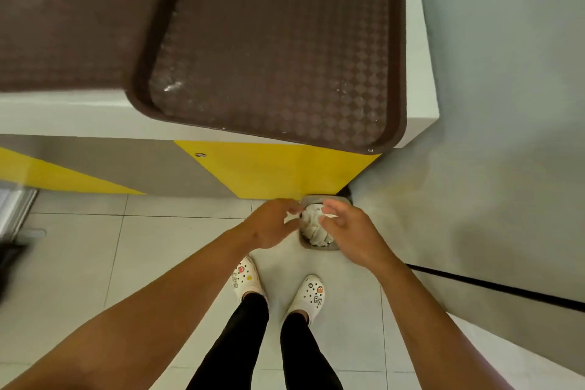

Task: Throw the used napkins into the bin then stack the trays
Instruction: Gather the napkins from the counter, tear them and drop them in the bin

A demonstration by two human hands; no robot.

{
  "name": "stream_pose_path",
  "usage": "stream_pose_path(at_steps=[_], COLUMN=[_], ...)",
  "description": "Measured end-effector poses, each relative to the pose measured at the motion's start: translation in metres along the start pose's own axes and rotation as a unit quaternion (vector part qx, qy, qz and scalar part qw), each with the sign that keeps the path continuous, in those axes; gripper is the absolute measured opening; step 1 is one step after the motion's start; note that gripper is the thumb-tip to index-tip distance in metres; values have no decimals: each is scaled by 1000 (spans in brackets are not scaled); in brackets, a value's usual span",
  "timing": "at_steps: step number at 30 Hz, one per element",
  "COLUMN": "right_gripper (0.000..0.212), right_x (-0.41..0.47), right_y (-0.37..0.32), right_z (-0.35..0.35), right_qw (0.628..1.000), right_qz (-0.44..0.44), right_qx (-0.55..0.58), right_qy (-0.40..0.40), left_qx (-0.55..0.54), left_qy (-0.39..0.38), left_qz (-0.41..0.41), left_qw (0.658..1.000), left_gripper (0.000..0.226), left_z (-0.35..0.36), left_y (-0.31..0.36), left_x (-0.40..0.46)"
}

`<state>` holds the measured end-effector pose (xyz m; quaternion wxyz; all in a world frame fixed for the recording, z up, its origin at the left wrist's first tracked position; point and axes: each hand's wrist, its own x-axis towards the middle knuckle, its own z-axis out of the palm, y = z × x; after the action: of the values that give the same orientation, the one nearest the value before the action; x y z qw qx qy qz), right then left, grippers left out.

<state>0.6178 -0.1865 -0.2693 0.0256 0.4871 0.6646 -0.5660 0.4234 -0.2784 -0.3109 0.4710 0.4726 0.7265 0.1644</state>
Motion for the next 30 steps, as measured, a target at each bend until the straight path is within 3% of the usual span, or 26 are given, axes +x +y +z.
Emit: stream_pose_path(at_steps=[8, 15, 21, 30], right_gripper=[49, 43, 47, 45], right_x=[-89, -120, -111, -63], right_y=[-159, -286, -379, -471], right_z=[-10, 13, 39, 62], right_qw=[986, 957, 929, 917], right_qz=[-119, -218, -278, -303], right_qx=[-88, -160, -227, -245], right_qy=[-82, -102, -90, -84], left_qx=[-54, -104, -103, -85], left_qy=[144, 232, 287, 326], left_qz=[58, 85, 110, 103], left_qw=[986, 963, 946, 936], left_gripper=[25, 18, 17, 21], left_z=[-120, -216, -306, -417], left_y=[46, 52, 35, -10], left_x=[-139, -225, -255, -268])
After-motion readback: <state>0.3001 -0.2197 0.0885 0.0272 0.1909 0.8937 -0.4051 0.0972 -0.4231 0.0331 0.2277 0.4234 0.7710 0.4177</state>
